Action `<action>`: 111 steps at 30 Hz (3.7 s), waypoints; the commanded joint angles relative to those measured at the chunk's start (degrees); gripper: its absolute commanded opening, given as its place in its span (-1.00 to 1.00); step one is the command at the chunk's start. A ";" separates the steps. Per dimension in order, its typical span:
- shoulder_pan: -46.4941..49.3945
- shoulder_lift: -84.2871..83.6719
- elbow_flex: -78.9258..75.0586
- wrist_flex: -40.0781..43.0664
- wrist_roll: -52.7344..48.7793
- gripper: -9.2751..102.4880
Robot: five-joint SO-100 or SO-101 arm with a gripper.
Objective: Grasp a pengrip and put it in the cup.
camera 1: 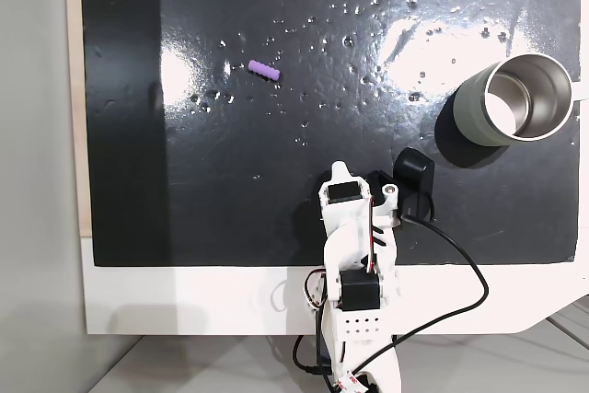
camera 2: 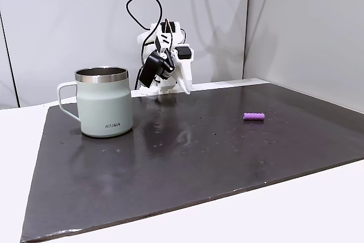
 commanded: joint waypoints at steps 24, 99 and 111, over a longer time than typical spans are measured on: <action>-1.67 0.70 -1.76 -3.60 -0.44 -0.84; -13.62 -112.59 -88.33 -13.45 -73.83 -0.60; -15.12 -111.01 -96.24 3.08 -91.23 -0.45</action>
